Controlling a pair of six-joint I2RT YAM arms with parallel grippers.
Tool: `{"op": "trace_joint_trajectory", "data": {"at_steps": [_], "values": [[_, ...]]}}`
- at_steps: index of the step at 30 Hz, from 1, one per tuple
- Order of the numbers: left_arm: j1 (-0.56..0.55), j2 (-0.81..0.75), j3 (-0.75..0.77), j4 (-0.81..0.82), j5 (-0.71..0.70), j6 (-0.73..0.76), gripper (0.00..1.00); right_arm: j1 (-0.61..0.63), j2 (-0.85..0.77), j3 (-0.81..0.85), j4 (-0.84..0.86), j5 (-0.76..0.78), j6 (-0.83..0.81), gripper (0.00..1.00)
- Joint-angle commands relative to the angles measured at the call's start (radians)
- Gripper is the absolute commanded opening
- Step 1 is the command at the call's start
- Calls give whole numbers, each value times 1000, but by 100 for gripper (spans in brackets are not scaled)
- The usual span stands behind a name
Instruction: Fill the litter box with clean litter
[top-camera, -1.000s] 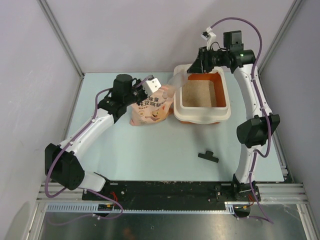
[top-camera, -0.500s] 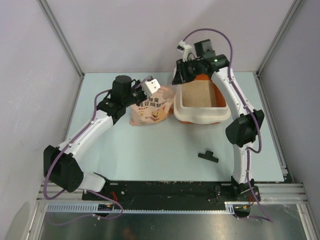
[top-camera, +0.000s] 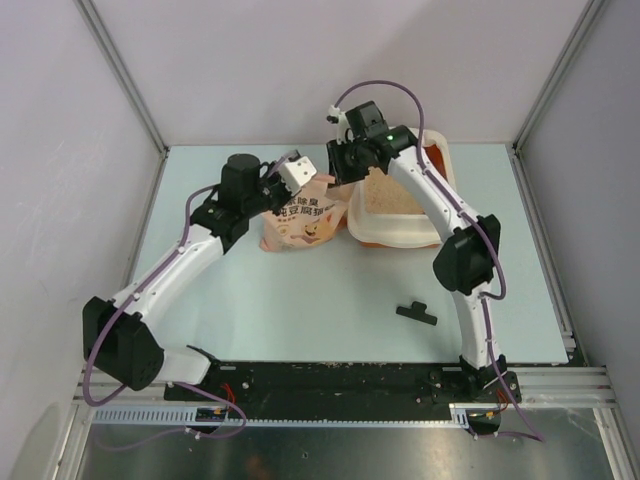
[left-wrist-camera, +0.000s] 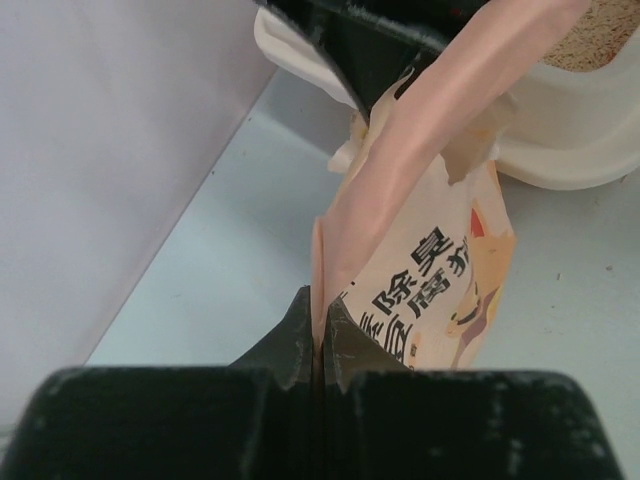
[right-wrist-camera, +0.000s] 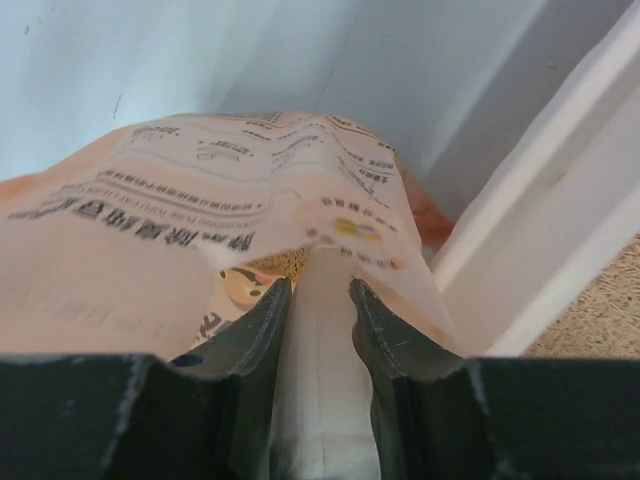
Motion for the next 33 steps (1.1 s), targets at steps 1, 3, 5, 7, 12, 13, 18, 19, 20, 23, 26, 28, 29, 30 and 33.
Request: {"op": "trace_joint_trajectory", "data": {"at_steps": [1, 3, 5, 7, 12, 13, 18, 19, 20, 23, 26, 28, 29, 30, 33], "values": [[-6, -104, -19, 141, 59, -62, 0, 42, 60, 5, 42, 55, 42, 0], [-8, -111, -36, 145, 59, -57, 0, 53, 74, -19, 48, 61, 33, 0], [-8, -122, -56, 153, 62, -52, 0, 55, 88, -70, 53, 55, 46, 0], [-8, -130, -75, 157, 71, -43, 0, 55, 90, -99, 67, 15, 57, 0], [-6, -133, -112, 188, 93, -45, 0, 49, 108, -130, 94, -221, 100, 0], [-6, -133, -114, 191, 91, -46, 0, 47, 111, -127, 102, -297, 106, 0], [-3, -128, -112, 200, 62, -45, 0, -9, 124, -127, 201, -477, 201, 0], [-2, -128, -114, 199, 59, -40, 0, -19, 118, -153, 232, -529, 232, 0], [1, -128, -115, 199, 59, -35, 0, -29, 107, -180, 331, -548, 265, 0], [3, -131, -115, 199, 57, -19, 0, -69, 41, -306, 563, -597, 420, 0], [3, -131, -111, 199, 60, 14, 0, -92, 38, -319, 626, -649, 491, 0], [3, -125, -99, 199, 44, 41, 0, -120, 33, -332, 678, -694, 563, 0], [3, -122, -91, 199, 33, 46, 0, -128, 35, -329, 714, -712, 579, 0], [3, -118, -77, 200, 25, 61, 0, -137, 36, -326, 725, -741, 589, 0], [3, -104, -45, 196, 11, 102, 0, -164, 41, -326, 769, -792, 661, 0]]}}
